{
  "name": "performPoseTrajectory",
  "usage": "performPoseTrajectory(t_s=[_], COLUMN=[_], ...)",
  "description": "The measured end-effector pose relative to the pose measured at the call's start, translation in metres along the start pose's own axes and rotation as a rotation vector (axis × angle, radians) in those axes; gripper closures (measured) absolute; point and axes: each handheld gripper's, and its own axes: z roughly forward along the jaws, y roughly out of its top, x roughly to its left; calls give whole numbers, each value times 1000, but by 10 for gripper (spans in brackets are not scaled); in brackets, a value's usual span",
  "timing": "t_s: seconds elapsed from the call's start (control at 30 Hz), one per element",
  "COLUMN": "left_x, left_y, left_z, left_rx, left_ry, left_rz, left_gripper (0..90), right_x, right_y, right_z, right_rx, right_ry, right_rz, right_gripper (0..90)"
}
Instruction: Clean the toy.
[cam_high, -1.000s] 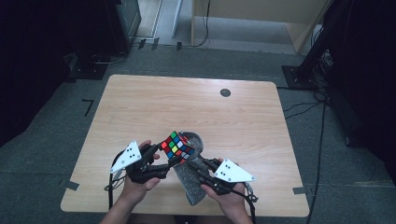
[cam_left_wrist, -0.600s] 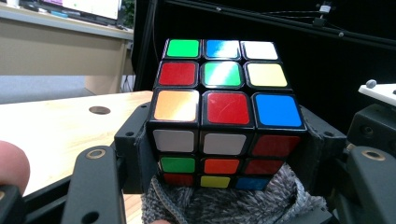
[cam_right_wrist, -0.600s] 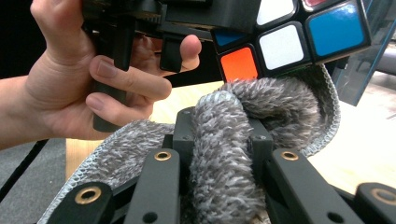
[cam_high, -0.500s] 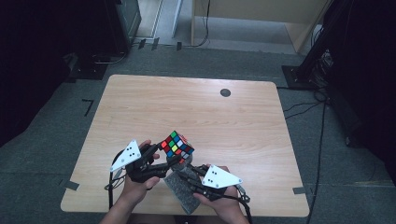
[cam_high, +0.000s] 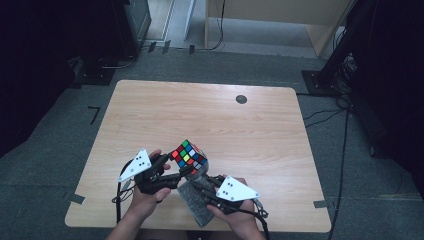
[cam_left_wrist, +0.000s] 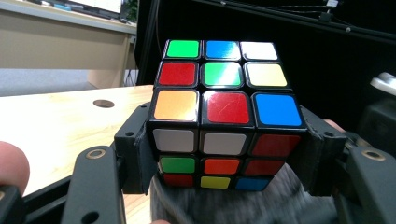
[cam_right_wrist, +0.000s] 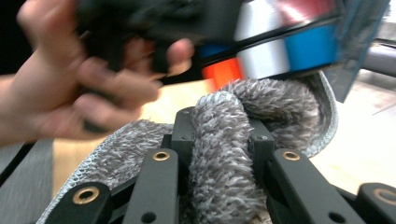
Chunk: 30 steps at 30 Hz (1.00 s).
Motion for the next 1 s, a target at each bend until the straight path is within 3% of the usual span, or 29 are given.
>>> performPoseTrajectory(t_s=[0.07, 0.13, 0.3, 0.37, 0.47, 0.5, 0.53, 0.57, 0.77, 0.83, 1.0], left_x=[2, 2, 2, 2, 2, 3, 3, 3, 7, 8, 9], left_y=[0, 0, 0, 0, 1, 1, 2, 2, 0, -2, -5], left_z=[-1, -1, -2, -1, -2, -3, -3, -4, -2, 0, 3], left_rx=[-1, -4, 1, 1, 2, 0, 1, -2, 16, 28, 45], left_ry=[8, 14, 19, 20, 29, 33, 37, 42, 60, 61, 71], left_rz=[0, 0, 7, 10, 10, 10, 7, 1, -2, -3, -23], left_gripper=[342, 342, 342, 342, 342, 342, 342, 342, 342, 342, 341], right_x=[3, 0, -16, -16, -9, -8, -7, -8, -43, -53, -65], right_y=[1, 3, 8, 8, 3, 1, -2, -4, -36, -41, -42], right_z=[1, -2, -17, -16, -7, -4, -1, 1, -5, -8, -13], right_rx=[11, 6, -69, -69, -20, 8, 61, 81, 156, 164, 215], right_ry=[7, 1, -95, -90, -42, -44, -72, -95, -270, -291, -282], right_rz=[-17, -4, 73, 70, 32, 19, -6, -10, 144, 171, 194], right_gripper=[724, 725, 727, 725, 709, 705, 704, 704, 698, 651, 498])
